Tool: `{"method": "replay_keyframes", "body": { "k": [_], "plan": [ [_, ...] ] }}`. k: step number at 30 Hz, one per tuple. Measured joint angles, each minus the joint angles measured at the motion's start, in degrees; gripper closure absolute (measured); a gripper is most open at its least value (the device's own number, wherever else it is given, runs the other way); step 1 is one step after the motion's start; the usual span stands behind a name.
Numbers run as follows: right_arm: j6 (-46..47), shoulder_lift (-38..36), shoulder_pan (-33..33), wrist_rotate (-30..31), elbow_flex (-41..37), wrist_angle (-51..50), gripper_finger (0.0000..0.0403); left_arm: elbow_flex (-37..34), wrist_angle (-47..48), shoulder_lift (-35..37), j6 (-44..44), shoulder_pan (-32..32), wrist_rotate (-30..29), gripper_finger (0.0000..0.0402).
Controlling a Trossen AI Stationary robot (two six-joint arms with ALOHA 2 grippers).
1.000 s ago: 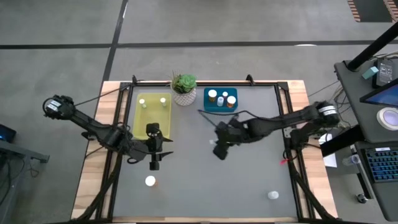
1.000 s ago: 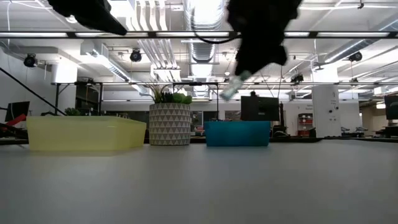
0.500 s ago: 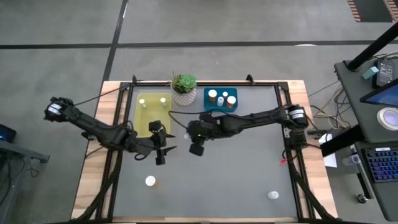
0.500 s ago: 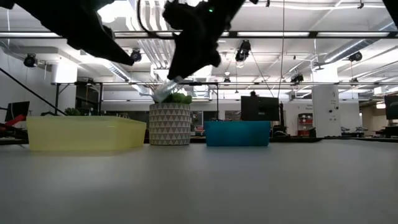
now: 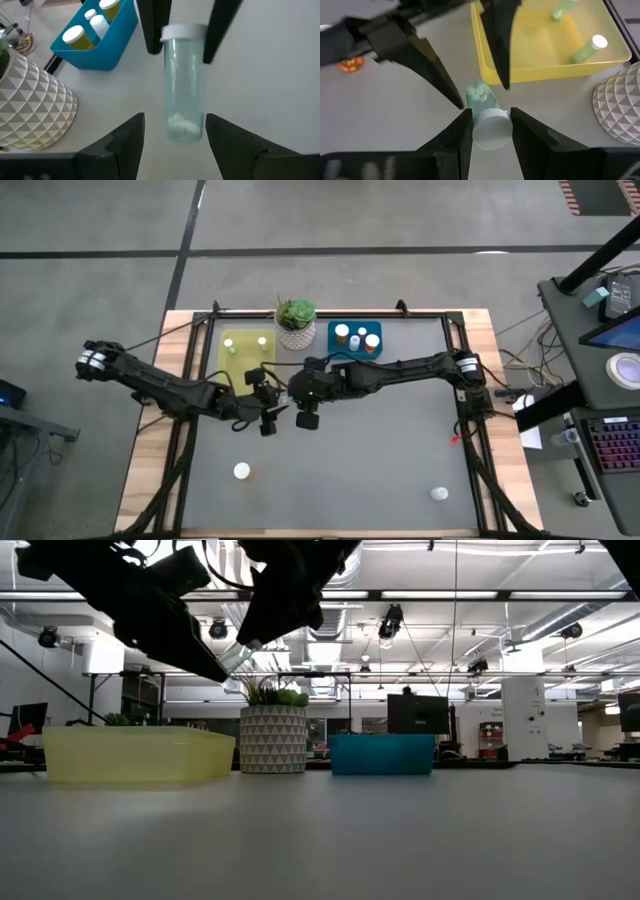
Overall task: Pick and place medicine bottles into bin by pill shape (circle, oval)
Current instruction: Put the blue tablet bottle into the yellow bin
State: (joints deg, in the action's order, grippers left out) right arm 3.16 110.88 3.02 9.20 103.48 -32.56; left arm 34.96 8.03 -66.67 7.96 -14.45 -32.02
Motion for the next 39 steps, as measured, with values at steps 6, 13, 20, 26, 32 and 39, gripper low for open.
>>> {"method": "replay_keyframes", "body": {
  "k": [6, 13, 20, 26, 32, 39],
  "plan": [
    [-1.6, -0.1, -0.1, -0.4, 0.7, -0.6, 0.0291, 0.0, -5.3, -3.4, -2.8, 0.3, 0.2, 0.0206],
    [-2.6, -0.1, -0.1, -0.6, 0.7, -1.7, 0.0291, 0.0, -6.2, -3.9, -2.8, 0.3, 0.2, 0.0227],
    [-3.0, -0.1, -0.1, -0.5, 0.7, -1.9, 0.029, -0.1, -6.1, -3.7, -2.5, 0.3, 0.2, 0.0315],
    [-2.8, -0.5, -0.1, -0.6, 0.7, -1.7, 0.0249, -0.1, -6.1, -3.6, -2.6, 0.3, 0.3, 0.0329],
    [-2.9, -4.4, 0.0, -0.6, 0.7, -2.6, 0.0183, -0.7, -8.8, -2.6, -2.8, 0.0, 0.4, 0.0317],
    [-3.2, -11.2, 1.2, -0.5, -3.1, -3.6, 0.0146, -3.6, -16.8, 1.5, -5.8, -1.4, 0.5, 0.0313]
  ]
}}
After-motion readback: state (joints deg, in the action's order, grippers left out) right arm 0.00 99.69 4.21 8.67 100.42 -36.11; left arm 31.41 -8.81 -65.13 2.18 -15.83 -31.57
